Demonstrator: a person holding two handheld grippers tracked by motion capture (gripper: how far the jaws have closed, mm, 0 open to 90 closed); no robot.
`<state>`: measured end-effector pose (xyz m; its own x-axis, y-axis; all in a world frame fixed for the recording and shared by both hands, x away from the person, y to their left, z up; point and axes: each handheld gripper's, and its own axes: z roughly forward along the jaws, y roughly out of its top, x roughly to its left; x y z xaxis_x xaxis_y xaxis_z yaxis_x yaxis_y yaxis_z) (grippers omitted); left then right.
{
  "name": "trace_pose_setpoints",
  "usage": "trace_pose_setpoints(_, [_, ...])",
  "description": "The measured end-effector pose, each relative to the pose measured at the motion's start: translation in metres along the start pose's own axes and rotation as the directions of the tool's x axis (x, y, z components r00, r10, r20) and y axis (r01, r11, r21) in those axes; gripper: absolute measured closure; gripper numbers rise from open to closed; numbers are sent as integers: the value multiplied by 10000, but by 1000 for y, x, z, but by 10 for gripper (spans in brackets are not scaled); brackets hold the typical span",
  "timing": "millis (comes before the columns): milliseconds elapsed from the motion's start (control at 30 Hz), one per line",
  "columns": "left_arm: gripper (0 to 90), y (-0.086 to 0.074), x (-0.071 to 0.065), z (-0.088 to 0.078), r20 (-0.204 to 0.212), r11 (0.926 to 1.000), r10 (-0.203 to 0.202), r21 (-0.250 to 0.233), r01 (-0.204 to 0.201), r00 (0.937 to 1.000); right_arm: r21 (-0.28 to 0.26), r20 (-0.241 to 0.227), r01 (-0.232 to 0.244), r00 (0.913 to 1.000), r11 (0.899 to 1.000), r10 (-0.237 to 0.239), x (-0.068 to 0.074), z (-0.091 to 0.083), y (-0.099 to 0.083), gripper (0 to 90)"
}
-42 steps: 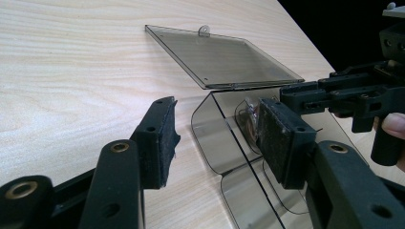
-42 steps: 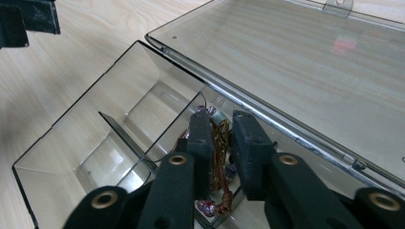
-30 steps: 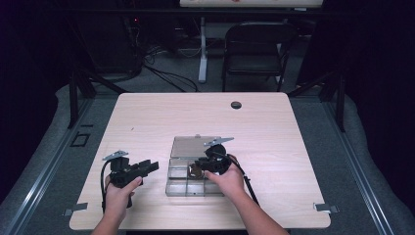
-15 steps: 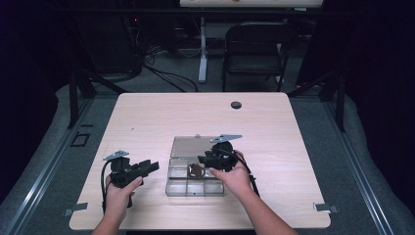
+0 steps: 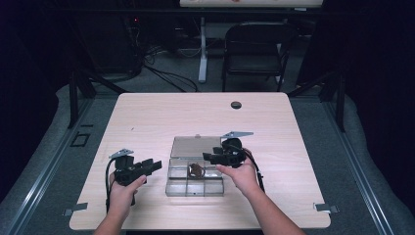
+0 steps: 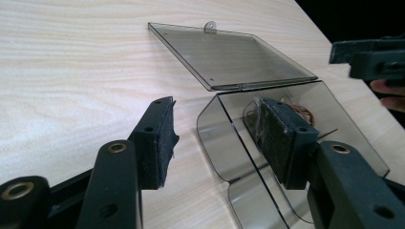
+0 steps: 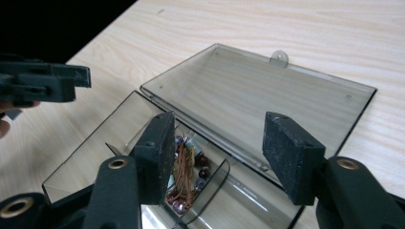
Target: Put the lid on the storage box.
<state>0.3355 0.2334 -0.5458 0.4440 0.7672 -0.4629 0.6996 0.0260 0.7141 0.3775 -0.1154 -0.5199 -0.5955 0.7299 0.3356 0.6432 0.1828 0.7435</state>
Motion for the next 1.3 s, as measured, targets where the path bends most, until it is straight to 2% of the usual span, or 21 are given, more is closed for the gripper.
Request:
trace_pose_setpoints(100, [479, 4, 0, 3, -106, 10000, 21, 22, -21, 9999, -194, -52, -105, 9999, 9998, 104, -6, -4, 1, 426])
trace_pose_setpoints(200, [481, 6, 1, 4, -40, 10000, -24, 19, 24, 10000, -263, -72, -143, 9999, 9996, 141, -10, -6, 1, 405])
trace_pose_setpoints(267, [484, 10, 0, 7, -122, 9999, 81, 83, -80, 9999, -285, 443, -215, 9988, 9994, 227, -13, -5, 1, 370])
trace_pose_setpoints(300, [484, 12, -1, 9, -60, 9999, -10, 115, 11, 10000, -226, 697, -163, 9974, 9996, 178, -13, -4, 0, 370])
trace_pose_setpoints(333, [484, 13, -1, 10, 31, 10000, -35, 75, 35, 10000, -163, 745, -156, 9971, 9997, 168, -15, -3, 0, 371])
trace_pose_setpoints(433, [485, 19, -4, 16, -39, 9999, 97, 128, -96, 9999, -42, 505, -585, 9970, 9983, 586, -20, -5, 0, 413])
trace_pose_setpoints(467, [484, 19, -4, 16, -39, 9999, 97, 128, -96, 9999, -42, 505, -585, 9970, 9983, 586, -20, -5, 0, 413])
trace_pose_setpoints(500, [484, 23, -5, 20, -75, 9997, 137, 184, -136, 9999, -160, 179, -953, 9953, 9953, 956, -24, -6, 0, 413])
trace_pose_setpoints(533, [484, 25, -5, 22, -108, 9998, 102, 198, -100, 9999, -217, 111, -970, 9952, 9950, 972, -25, -6, 0, 414])
trace_pose_setpoints(667, [476, 32, -5, 30, -80, 9989, 99, 453, -95, 9999, -71, 421, -294, 9987, 9995, 297, -26, -7, 0, 456])
trace_pose_setpoints(767, [475, 37, -5, 36, 5, 9976, 211, 666, -211, 9998, -79, 517, -121, 9986, 9999, 124, -25, -8, 0, 493])
trace_pose_setpoints(1000, [504, 45, -8, 44, 268, 9956, 441, 817, -462, 9987, -326, 160, -717, 9973, 9969, 723, -33, -11, 1, 533])
trace_pose_setpoints(1100, [496, 48, -7, 48, 199, 9954, 453, 833, -468, 9988, -387, 276, -856, 9959, 9956, 867, -39, -11, 2, 521])
trace_pose_setpoints(1133, [494, 49, -7, 50, 135, 9955, 431, 841, -441, 9990, -522, 201, -1229, 9921, 9910, 1241, -43, -10, 2, 481])
trace_pose_setpoints(1167, [488, 50, -6, 52, 37, 9958, 306, 863, -308, 9995, -477, 74, -1371, 9905, 9894, 1376, -45, -10, 2, 458])
trace_pose_setpoints(1233, [481, 52, -5, 55, -33, 9960, 217, 864, -213, 9998, -532, 10, -1522, 9883, 9869, 1525, -49, -9, 2, 444])
trace_pose_setpoints(1300, [478, 53, -3, 57, -166, 9961, 187, 863, -172, 9997, -609, 175, -1546, 9876, 9861, 1560, -52, -9, 2, 446])
